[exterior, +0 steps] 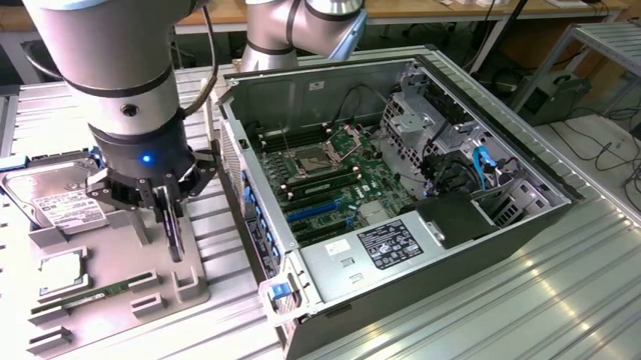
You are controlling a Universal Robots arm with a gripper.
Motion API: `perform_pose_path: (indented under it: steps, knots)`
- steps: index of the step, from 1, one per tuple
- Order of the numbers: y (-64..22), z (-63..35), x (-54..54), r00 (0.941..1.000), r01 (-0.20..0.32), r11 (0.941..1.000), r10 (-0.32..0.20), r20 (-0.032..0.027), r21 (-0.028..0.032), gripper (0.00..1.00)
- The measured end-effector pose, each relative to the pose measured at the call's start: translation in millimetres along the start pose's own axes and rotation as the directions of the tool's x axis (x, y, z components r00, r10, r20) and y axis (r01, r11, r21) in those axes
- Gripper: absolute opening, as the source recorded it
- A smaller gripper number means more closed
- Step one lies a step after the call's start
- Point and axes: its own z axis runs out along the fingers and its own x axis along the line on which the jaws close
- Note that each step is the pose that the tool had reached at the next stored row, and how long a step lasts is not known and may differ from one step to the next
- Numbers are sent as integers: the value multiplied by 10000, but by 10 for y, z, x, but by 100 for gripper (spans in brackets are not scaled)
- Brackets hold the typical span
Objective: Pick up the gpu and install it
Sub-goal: 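Pick up the gpu and move the gpu toward the slot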
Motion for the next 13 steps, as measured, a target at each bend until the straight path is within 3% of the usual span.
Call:
perform_pose_path:
  steps: [2,4,7,8,9,12,13]
  knots:
    - [19,-267,1,10000,1,9997,-1,-2,-250,27]
    - [26,-366,1,10000,1,9989,-2,-3,-463,27]
    - [45,-637,2,10000,2,9948,-3,-8,-1019,27]
    - [57,-805,3,10000,3,9931,-4,-8,-1169,27]
    - [59,-831,2,10000,3,9944,-4,-6,-1057,27]
    - [60,-843,3,10000,1,9986,-2,-3,-528,27]
    - [60,-849,3,10000,1,9993,-1,-3,-378,27]
